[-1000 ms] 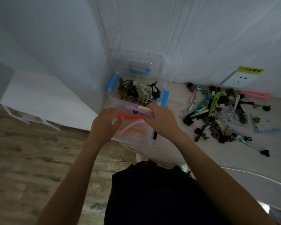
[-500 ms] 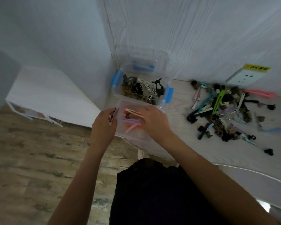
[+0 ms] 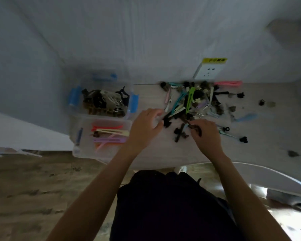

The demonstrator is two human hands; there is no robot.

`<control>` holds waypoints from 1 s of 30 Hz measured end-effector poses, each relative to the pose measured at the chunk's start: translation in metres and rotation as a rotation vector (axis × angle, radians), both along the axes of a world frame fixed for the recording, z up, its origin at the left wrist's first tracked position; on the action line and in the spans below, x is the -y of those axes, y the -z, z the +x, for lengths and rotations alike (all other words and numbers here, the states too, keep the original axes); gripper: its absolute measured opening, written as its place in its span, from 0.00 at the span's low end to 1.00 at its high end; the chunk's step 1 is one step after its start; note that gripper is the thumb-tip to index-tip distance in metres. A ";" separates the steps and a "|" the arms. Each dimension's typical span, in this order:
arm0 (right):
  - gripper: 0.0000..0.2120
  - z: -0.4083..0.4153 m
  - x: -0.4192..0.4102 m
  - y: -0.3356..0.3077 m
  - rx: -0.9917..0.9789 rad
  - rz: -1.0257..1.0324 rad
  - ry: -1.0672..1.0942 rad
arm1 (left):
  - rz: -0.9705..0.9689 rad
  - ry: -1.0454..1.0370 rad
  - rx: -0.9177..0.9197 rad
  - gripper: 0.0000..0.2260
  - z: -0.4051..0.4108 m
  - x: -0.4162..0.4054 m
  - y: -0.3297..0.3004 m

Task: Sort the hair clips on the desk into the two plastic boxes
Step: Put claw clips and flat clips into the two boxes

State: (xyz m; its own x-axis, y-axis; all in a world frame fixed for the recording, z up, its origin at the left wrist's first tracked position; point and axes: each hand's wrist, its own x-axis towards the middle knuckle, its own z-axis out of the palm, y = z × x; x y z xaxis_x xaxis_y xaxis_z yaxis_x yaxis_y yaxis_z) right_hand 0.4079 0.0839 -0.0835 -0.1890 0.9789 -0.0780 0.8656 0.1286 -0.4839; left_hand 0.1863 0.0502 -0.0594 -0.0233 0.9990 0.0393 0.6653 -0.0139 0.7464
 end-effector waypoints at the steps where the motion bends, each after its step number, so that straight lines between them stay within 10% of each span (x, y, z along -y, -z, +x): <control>1: 0.12 0.011 -0.004 0.006 0.051 -0.011 -0.006 | -0.028 0.009 0.026 0.15 0.014 -0.014 0.006; 16: 0.09 0.050 -0.069 0.017 0.040 0.221 -0.252 | -0.205 0.009 -0.419 0.20 0.070 -0.124 0.058; 30: 0.14 0.013 -0.141 0.032 0.466 0.244 -0.559 | -0.232 -0.274 0.009 0.13 0.056 -0.116 0.052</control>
